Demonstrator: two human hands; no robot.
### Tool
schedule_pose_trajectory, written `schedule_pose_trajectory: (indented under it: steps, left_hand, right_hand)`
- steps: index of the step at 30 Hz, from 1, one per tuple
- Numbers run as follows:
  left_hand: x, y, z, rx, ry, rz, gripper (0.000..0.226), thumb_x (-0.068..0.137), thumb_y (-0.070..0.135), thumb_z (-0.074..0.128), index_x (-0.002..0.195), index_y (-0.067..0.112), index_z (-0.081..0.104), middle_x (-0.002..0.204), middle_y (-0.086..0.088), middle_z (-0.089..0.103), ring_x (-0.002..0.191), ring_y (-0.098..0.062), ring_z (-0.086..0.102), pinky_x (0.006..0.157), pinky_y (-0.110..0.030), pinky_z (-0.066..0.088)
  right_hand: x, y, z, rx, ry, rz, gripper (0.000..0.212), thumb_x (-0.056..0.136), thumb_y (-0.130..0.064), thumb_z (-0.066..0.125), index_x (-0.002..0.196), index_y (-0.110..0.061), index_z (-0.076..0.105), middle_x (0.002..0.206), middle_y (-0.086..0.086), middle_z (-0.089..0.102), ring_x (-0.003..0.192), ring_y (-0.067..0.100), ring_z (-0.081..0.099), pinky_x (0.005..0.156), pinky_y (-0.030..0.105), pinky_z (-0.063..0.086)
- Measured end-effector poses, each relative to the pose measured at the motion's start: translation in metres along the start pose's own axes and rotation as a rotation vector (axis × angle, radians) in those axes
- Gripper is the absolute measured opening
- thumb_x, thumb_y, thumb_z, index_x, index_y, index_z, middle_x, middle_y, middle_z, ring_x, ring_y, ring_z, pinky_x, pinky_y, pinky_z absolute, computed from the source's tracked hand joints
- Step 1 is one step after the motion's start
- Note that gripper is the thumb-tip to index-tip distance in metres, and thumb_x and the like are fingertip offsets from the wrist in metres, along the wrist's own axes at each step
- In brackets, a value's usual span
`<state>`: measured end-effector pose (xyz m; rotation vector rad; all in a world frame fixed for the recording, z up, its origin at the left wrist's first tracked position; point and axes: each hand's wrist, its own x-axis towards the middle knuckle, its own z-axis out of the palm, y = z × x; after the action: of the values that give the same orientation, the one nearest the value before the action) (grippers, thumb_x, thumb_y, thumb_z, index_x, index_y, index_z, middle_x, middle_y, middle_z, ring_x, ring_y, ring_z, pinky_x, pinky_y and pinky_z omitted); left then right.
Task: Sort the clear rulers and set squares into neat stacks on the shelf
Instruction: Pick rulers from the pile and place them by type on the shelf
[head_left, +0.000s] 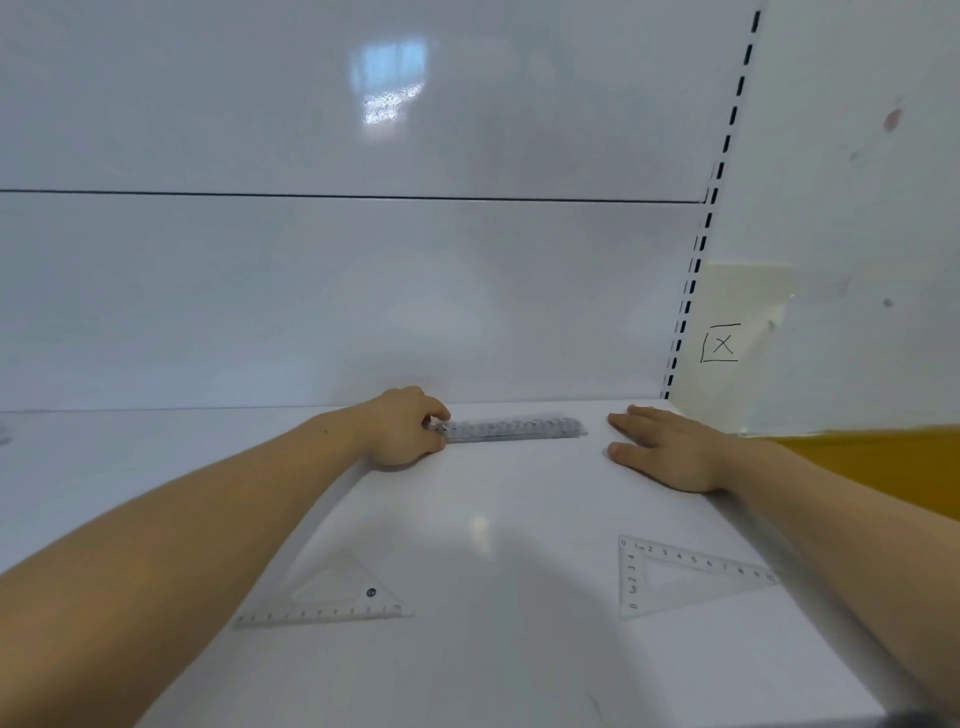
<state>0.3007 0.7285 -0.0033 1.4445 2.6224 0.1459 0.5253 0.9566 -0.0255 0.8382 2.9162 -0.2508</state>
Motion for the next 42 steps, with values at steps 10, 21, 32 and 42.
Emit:
schedule_pose_trajectory:
  steps: [10,21,32,42]
  left_hand:
    - [-0.066,-0.018,-0.018,-0.099,0.087,-0.128,0.062,0.091,0.048,0.053,0.146,0.028,0.031,0.152,0.004,0.028,0.137,-0.019,0.032,0.112,-0.034,0.028]
    - [-0.260,-0.176,-0.034,-0.075,0.193,-0.392,0.058,0.091,0.047,0.054,0.143,0.030,0.036,0.152,0.008,0.030,0.136,-0.016,0.035,0.110,-0.030,0.028]
    - [-0.438,-0.352,-0.046,-0.090,0.258,-0.653,0.056,0.089,0.046,0.056,0.140,0.027,0.042,0.150,0.005,0.035,0.134,-0.018,0.037,0.112,-0.034,0.030]
    - [-0.460,-0.478,-0.050,-0.142,0.351,-0.755,0.054,0.091,0.050,0.050,0.139,0.025,0.043,0.149,0.002,0.036,0.133,-0.018,0.037,0.109,-0.032,0.028]
  right_hand:
    - [0.033,-0.085,-0.057,-0.011,0.140,-0.224,0.068,0.092,-0.062,0.034,0.149,-0.025,0.025,0.157,-0.002,0.022,0.143,0.018,0.021,0.116,0.033,0.015]
    - [0.019,-0.362,-0.040,-0.005,0.099,-0.521,0.063,0.091,-0.061,0.038,0.146,-0.031,0.031,0.150,-0.002,0.035,0.140,0.019,0.027,0.114,0.035,0.022]
    - [-0.019,-0.623,0.002,-0.063,0.040,-0.774,0.062,0.093,-0.058,0.039,0.146,-0.028,0.030,0.154,0.000,0.028,0.141,0.022,0.026,0.113,0.037,0.024]
    - [0.032,-0.767,0.030,-0.101,0.001,-0.917,0.060,0.097,-0.049,0.038,0.149,-0.024,0.024,0.157,0.003,0.021,0.143,0.023,0.021,0.113,0.038,0.021]
